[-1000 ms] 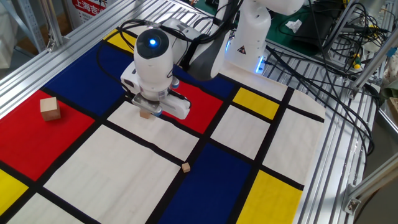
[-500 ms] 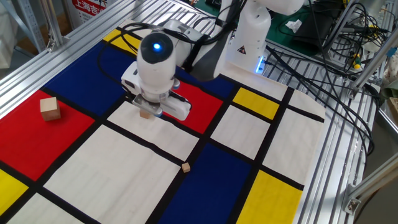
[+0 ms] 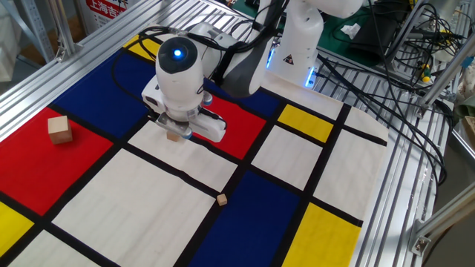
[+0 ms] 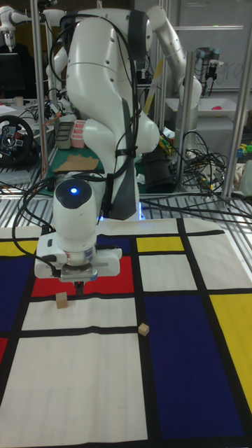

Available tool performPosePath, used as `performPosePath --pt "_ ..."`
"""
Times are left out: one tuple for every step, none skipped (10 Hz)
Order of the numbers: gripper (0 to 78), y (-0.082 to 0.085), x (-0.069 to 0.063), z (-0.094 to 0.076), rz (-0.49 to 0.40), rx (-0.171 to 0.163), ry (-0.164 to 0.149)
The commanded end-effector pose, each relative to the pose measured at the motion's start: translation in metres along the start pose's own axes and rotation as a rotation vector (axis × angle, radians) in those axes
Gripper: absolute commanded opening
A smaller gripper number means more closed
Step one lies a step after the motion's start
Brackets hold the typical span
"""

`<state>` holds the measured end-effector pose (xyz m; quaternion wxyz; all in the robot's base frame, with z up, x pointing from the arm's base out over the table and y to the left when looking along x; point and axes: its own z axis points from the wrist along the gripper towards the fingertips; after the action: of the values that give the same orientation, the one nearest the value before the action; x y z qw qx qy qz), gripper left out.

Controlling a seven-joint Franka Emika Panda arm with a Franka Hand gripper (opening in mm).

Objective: Approach and touch the side of the small block

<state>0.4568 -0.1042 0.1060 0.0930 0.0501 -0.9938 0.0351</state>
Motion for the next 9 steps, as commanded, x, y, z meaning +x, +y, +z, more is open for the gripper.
performPosePath --pt "0.0 0.0 -0.001 -0.001 -0.041 -0.037 -0.002" --pt "0.0 0.0 -0.001 -0.001 -0.039 -0.038 -0.011" --pt "0.0 0.0 -0.001 -0.001 -0.035 -0.044 -0.013" --pt "0.0 0.0 -0.001 -0.001 -0.027 -0.083 -0.02" --pt "0.0 -0.001 0.0 -0.001 -0.026 -0.084 -0.025" --pt "0.0 -0.008 0.003 0.003 -0.025 -0.08 -0.024" --pt "0.0 -0.014 0.006 0.005 -0.027 -0.079 -0.023" --pt "0.0 -0.015 0.006 0.006 -0.027 -0.079 -0.022" --pt "0.0 -0.016 0.007 0.007 -0.019 -0.07 -0.019"
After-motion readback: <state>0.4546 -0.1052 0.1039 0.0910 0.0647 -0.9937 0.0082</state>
